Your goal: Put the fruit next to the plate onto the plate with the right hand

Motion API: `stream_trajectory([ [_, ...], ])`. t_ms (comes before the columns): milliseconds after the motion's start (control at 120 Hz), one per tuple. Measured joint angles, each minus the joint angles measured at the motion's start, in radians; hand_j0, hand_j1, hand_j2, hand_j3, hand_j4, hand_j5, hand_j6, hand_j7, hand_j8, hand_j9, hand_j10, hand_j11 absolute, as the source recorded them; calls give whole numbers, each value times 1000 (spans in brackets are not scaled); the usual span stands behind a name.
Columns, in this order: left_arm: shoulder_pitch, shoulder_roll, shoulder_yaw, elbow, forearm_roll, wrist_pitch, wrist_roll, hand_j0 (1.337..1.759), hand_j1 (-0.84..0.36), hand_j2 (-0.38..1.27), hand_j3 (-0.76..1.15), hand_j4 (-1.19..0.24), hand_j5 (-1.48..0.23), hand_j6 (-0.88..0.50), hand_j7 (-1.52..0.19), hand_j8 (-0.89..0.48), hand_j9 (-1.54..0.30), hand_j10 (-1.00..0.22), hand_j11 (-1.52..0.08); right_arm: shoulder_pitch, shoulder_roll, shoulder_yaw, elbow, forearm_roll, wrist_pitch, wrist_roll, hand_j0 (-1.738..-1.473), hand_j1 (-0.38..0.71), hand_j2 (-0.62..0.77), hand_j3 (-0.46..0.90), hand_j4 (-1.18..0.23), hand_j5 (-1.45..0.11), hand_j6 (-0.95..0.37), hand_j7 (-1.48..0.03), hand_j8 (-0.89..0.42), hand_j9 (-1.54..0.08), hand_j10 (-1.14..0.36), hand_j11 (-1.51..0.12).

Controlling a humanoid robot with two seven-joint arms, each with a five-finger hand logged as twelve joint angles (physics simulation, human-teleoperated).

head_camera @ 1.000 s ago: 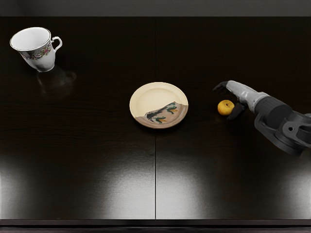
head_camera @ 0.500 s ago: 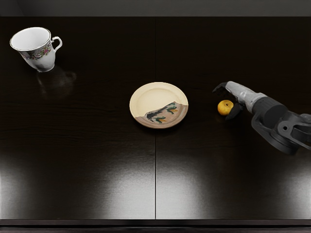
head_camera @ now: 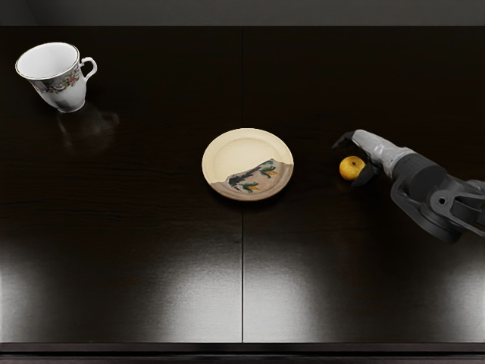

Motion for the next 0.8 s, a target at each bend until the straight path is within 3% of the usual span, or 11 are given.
stream_trajectory([
  [483, 0, 0, 0, 0, 0, 0, 0, 1658, 349, 0, 0, 0, 0, -1, 0, 0, 0, 0, 0, -5, 11, 0, -8, -2, -2, -1, -1658, 165, -73, 0, -471, -536, -452, -567, -469, -570, -450, -569],
  [800, 0, 0, 0, 0, 0, 0, 0, 1658, 349, 0, 0, 0, 0, -1, 0, -1, 0, 0, 0, -10, 34, -3, -32, 1, 1, 0, -1658, 174, -79, 0, -460, -556, -450, -573, -440, -575, -449, -574],
])
